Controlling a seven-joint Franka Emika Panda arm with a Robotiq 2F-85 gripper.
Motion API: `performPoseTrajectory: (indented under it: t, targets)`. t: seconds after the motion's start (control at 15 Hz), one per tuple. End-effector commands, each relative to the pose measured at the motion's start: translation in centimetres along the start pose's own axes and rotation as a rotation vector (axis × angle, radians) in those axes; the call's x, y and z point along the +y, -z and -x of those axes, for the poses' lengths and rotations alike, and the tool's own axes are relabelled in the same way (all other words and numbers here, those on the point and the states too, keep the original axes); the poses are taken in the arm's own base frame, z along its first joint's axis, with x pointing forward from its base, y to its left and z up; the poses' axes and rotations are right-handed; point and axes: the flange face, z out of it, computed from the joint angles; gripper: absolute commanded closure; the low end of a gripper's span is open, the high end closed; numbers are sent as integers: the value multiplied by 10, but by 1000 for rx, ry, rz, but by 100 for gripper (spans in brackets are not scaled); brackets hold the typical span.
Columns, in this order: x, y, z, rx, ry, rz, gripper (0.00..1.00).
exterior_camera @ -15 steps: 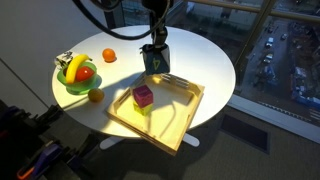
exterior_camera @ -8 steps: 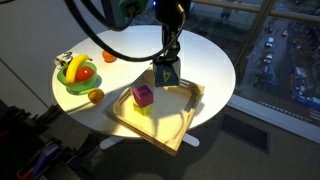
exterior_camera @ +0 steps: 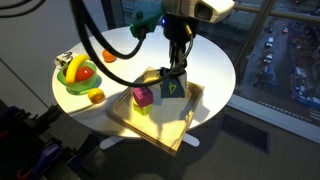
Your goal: Move a black and white cube from the table to the tray
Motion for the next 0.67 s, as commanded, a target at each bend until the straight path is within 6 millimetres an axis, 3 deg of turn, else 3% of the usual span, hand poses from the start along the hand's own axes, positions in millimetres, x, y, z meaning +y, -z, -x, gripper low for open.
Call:
performPoseTrajectory:
  t: [0.0, 0.27, 0.6]
  targets:
    - [2, -10, -9, -1, -37, -12, 94]
    - [4, -24, -3, -20, -64, -13, 94]
    - [12, -22, 4, -5, -121, -9, 94]
